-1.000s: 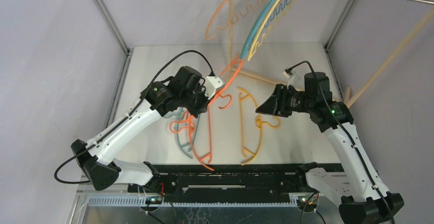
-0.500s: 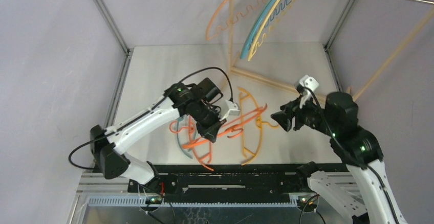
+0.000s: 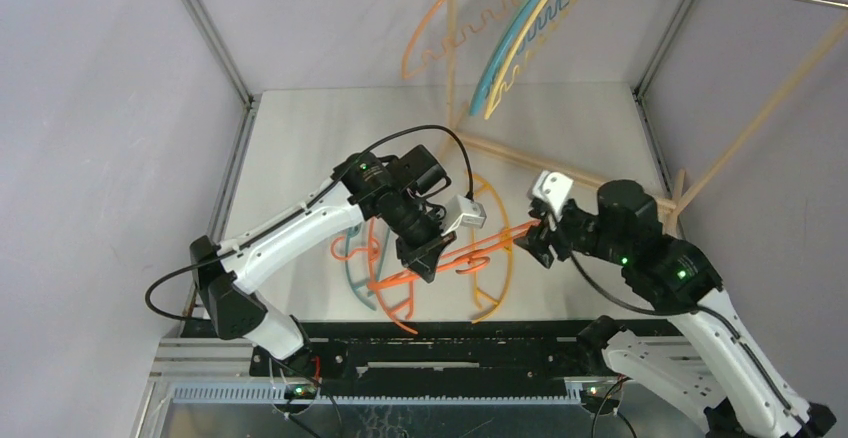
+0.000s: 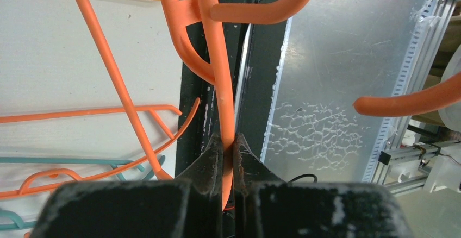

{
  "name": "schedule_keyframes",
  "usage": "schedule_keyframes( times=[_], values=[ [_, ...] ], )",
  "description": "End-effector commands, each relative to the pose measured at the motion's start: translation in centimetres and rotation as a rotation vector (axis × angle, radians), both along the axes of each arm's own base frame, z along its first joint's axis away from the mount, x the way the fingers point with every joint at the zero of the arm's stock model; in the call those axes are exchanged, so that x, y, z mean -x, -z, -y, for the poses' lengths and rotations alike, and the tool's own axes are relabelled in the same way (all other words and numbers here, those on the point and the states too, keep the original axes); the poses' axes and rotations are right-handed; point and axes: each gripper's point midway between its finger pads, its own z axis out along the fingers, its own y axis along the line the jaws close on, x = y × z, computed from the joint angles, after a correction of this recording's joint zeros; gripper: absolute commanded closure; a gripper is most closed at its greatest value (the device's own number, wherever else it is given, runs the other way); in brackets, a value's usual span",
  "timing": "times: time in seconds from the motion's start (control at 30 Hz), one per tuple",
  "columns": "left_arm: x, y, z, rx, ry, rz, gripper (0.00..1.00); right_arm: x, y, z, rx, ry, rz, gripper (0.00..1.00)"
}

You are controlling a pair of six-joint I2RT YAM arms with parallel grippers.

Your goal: Organize the hangers

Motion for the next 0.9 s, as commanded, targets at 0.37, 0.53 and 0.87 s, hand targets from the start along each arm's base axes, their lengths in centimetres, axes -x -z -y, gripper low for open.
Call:
schedule_keyframes(
  times=[0.37,0.53,0.87],
  values=[
    [2.1,-2.8,-1.1,0.105,0.056,0.025,1.00,-2.3,0.6,-2.5,0.351,-0.358,0.416,0.31],
    [2.1,-2.2,-1.6,0.097,0.052,0.039,1.00,-0.5,-0.4,-2.9,0.346,-0.467,0.413,0.30],
    [1.2,-1.1,-1.4,0.058,0.038,0.052,1.00,2.9,-2.9,-2.0,0.339,-0.513,0.409,0.26]
  ],
)
